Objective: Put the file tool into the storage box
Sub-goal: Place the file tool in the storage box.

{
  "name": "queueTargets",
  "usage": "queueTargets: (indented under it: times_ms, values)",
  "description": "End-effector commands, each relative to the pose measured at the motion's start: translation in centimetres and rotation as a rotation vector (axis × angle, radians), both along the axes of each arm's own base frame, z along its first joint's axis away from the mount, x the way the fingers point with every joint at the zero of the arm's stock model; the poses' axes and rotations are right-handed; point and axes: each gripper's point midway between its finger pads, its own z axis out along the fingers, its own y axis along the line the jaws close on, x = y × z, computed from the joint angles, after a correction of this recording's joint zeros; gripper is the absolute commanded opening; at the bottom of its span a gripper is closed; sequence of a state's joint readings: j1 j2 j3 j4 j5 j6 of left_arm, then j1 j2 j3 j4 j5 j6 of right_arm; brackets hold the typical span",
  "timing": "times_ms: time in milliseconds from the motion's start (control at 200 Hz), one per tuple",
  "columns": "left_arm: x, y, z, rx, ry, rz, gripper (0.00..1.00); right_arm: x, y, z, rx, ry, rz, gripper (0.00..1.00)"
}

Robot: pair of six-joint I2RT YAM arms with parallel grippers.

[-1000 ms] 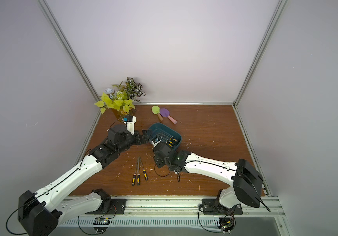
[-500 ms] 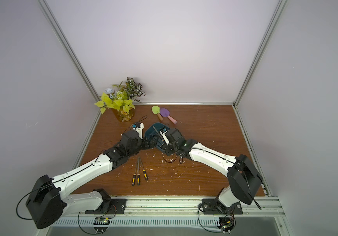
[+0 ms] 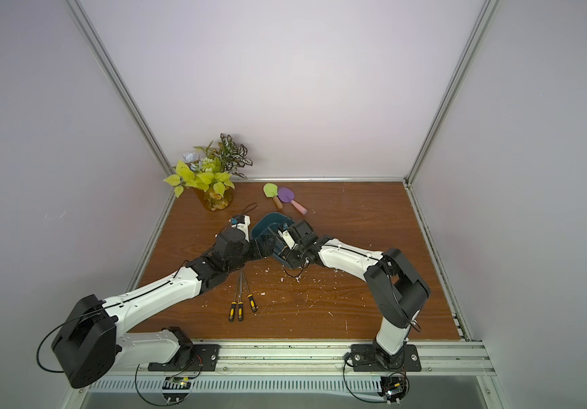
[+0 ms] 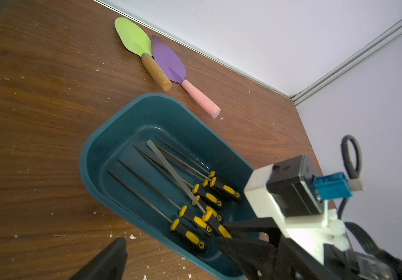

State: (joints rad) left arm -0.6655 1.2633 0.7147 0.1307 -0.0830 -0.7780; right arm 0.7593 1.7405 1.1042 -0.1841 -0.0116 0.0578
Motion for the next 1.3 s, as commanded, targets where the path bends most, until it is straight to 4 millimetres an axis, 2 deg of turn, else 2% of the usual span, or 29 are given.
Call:
queueTargets:
  times_ms: [0,70,205,440,535,651,751,896,1031,1196,1296]
  values:
    - [-0.1,0.8,0.5,-0.001,-0.024,0.039,1.00,0.6,1.2,1.7,0.041,-0.026,0.040,0.38]
    - [-0.2,0.9,0.8,-0.003,-0.026,0.039,1.00,0.7,1.2,1.8,0.045,-0.027,0.034,0.48]
    - [-0.1,1.8,0.9,0.037,-0.013,0.064,1.00,0.9,1.0,2.7,0.058,-0.042,0.010,0.55]
    - [0.7,4.0,3.4,0.064,-0.046,0.091,1.00,0.3,0.7,6.9,0.199,-0.051,-0.085,0.65]
    - [1.6,4.3,5.1,0.126,-0.055,0.051,1.00,-0.8,0.4,8.1,0.262,-0.019,-0.123,0.65]
    - [3.2,4.4,7.3,0.287,-0.080,0.018,1.00,-2.6,0.1,8.8,0.328,-0.008,-0.164,0.64]
    - [4.6,3.9,8.3,0.350,-0.102,-0.018,1.00,-4.8,0.2,9.1,0.372,-0.002,-0.189,0.64]
    - [6.6,3.5,7.4,0.330,-0.097,-0.070,1.00,-8.3,0.6,9.3,0.397,-0.026,-0.238,0.63]
    - [8.2,4.5,5.2,0.303,-0.096,-0.069,1.00,-11.5,1.4,8.9,0.449,-0.017,-0.247,0.63]
    - [9.0,5.9,1.8,0.281,-0.048,-0.060,1.00,-13.5,1.3,7.3,0.446,0.004,-0.271,0.62]
    - [9.6,6.2,1.9,0.220,-0.031,-0.069,1.00,-14.3,1.6,6.2,0.440,0.027,-0.279,0.61]
